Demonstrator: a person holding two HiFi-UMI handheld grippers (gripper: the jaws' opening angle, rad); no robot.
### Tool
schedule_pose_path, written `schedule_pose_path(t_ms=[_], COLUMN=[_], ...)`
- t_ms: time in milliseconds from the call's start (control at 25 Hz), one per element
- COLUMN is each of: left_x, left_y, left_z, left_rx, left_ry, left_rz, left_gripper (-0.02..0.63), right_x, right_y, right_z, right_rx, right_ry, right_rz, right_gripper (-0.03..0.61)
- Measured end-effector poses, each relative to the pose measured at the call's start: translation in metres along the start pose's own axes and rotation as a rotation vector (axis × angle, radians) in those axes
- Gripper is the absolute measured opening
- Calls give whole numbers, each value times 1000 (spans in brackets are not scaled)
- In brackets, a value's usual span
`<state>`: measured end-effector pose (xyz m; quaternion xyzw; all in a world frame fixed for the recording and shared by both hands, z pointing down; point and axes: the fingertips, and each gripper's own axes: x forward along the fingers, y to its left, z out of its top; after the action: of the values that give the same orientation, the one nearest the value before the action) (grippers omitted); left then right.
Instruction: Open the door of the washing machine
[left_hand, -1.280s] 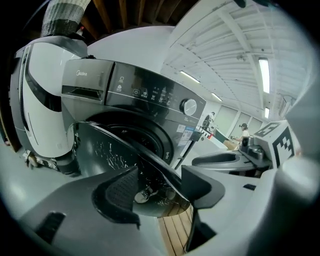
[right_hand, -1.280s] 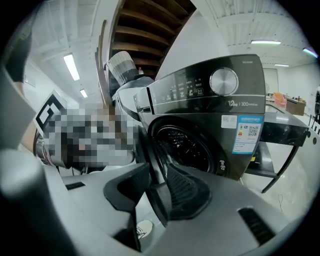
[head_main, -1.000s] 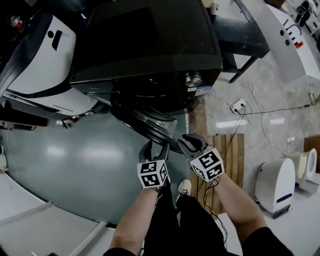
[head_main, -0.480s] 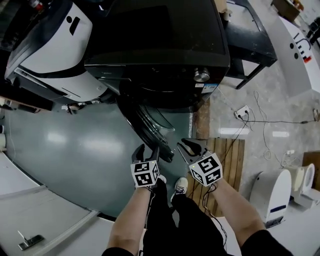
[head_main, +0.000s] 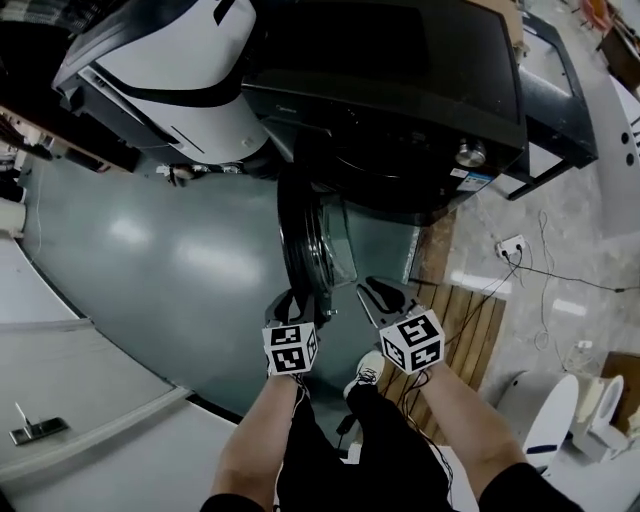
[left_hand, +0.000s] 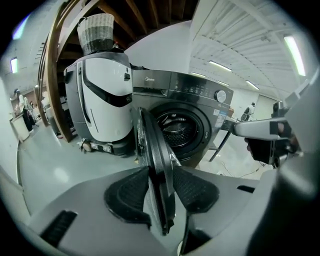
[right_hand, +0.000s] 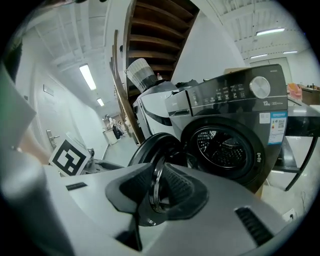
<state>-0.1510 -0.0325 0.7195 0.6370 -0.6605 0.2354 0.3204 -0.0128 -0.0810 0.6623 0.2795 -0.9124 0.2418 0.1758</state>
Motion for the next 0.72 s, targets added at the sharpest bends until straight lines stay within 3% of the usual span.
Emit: schedule_pose_path(t_ms=[360,720], left_x=[-19,-30], left_y=[87,145], left_z=[-4,4], left_rx=[-44,-22], left_ry=[-32,-54], left_rz=[47,-65], left_gripper=[167,167], right_x=[46,119], right_y=[51,127], right_z=[7,9], right_rx=[-34,-46], right_ry=[2,22], right_rz=[12,0], right_gripper=[92,92])
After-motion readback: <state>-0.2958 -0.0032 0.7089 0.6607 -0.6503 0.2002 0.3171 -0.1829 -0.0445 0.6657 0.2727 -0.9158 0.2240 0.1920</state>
